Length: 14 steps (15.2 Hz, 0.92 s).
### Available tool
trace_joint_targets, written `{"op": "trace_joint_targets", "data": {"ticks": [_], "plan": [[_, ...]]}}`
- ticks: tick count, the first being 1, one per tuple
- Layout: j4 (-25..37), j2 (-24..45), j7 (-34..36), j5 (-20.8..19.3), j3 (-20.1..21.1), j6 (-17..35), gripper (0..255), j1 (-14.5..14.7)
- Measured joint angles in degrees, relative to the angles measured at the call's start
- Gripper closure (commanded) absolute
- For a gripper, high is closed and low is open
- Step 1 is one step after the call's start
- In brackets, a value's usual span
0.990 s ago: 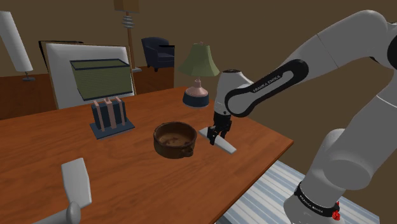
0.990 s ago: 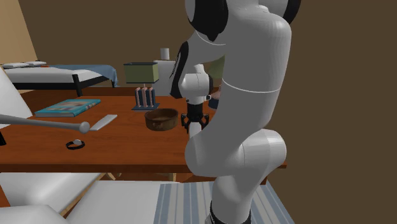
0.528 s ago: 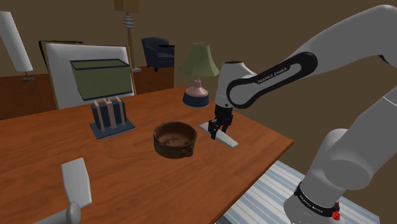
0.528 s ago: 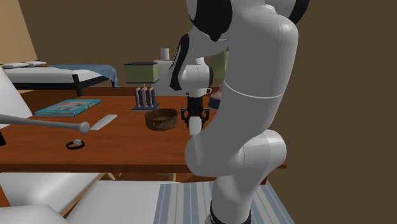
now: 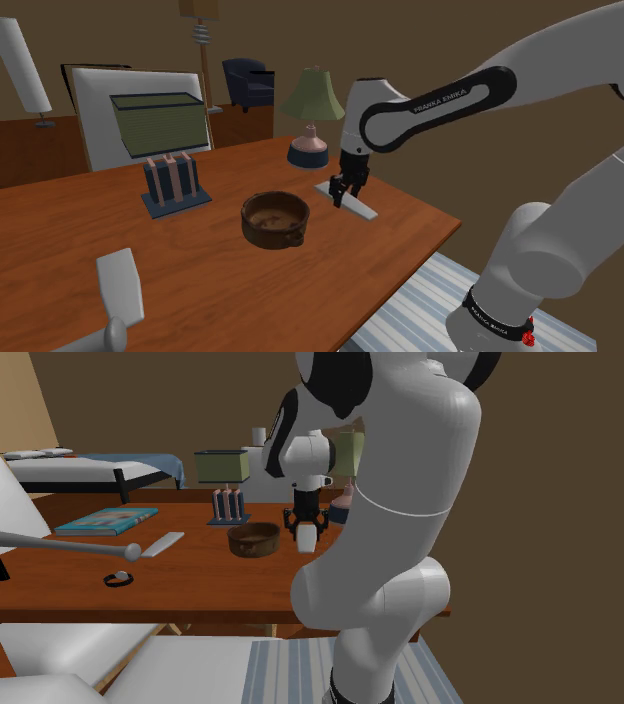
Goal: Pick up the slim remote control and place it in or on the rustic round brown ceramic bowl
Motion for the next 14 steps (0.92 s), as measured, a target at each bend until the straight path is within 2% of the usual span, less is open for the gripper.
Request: {"op": "trace_joint_targets", "data": {"ticks": [14], "plan": [[8.13, -2.72, 0.62, 0.06, 0.14, -10.82, 255, 0.19]]}}
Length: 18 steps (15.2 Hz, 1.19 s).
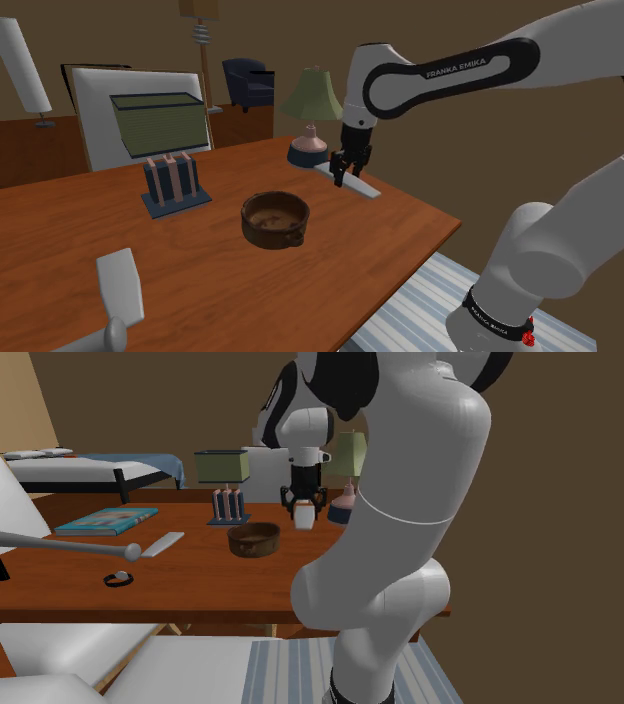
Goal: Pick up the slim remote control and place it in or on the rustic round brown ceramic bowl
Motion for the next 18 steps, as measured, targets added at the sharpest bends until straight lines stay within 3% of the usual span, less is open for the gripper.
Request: {"op": "trace_joint_targets", "data": {"ticks": [8, 15, 18], "plan": [[12.25, 11.91, 8.62, -0.23, 5.68, -0.26, 255, 2.66], [27.36, 24.8, 16.84, -3.16, 9.69, -2.72, 255, 5.63], [27.39, 26.26, 17.72, -3.59, 9.99, -1.37, 255, 6.02]]}}
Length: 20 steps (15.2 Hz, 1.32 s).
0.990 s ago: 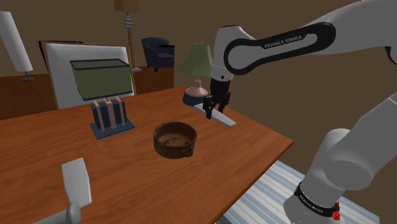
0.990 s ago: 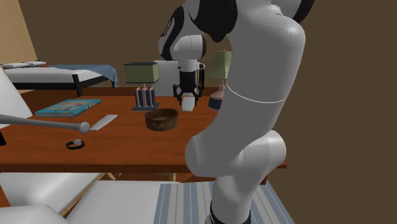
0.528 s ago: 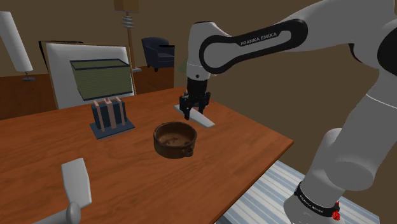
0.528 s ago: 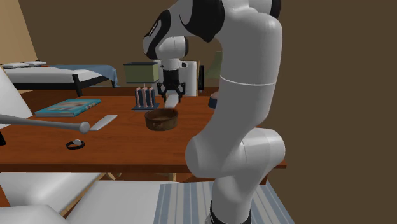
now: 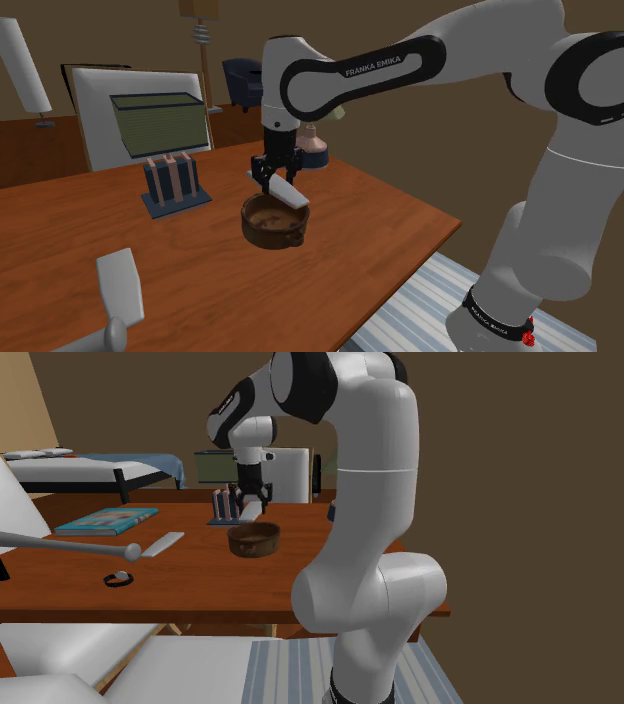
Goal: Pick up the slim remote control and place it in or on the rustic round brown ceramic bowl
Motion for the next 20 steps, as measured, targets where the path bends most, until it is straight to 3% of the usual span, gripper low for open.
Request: {"op": "trace_joint_targets", "data": {"ticks": [10, 17, 18, 20], "plan": [[-5.12, 2.55, 0.63, -0.84, -0.04, 7.56, 255, 0.16], [-5.46, 3.08, 0.79, -1.02, -0.04, 8.44, 255, 0.22], [-5.46, 3.09, 0.79, -1.02, -0.04, 8.45, 0, 0.22], [-5.45, 3.08, 0.79, -1.02, -0.04, 8.45, 0, 0.22]]}}
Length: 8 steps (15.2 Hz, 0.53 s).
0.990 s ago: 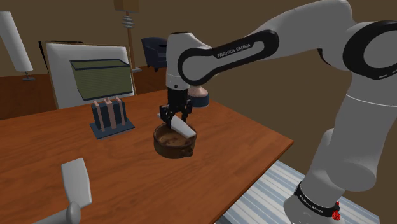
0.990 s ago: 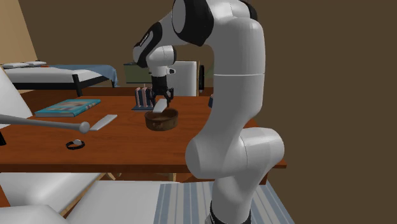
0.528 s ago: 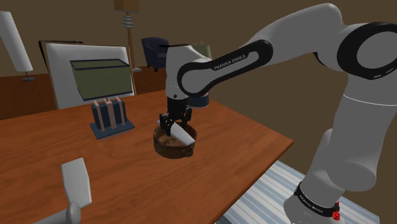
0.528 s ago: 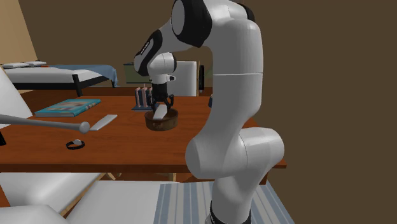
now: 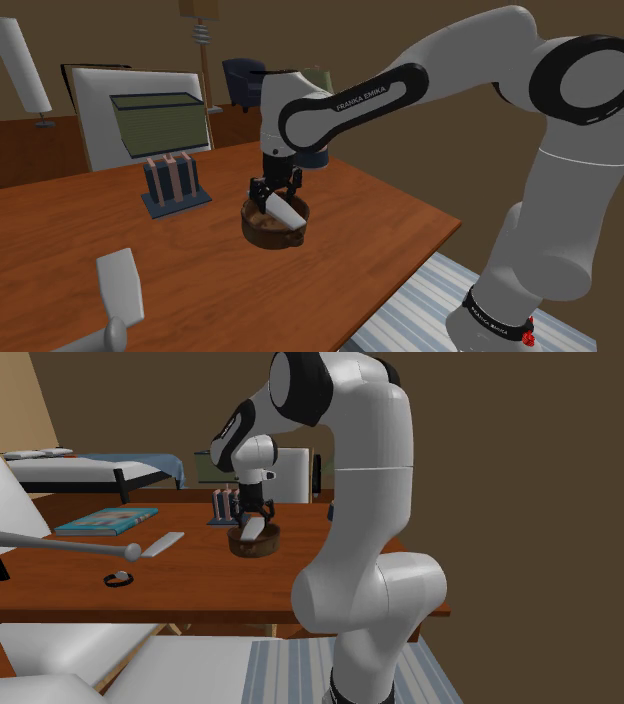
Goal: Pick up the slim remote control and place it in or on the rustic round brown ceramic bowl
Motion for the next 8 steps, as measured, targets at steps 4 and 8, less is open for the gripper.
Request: {"op": "trace_joint_targets", "data": {"ticks": [4, 8], "plan": [[0.0, 0.0, 0.0, 0.0, 0.0, 0.0, 0, 0.0], [3.0, -2.01, -0.44, 0.68, 0.07, -4.86, 0, -0.12]]}}
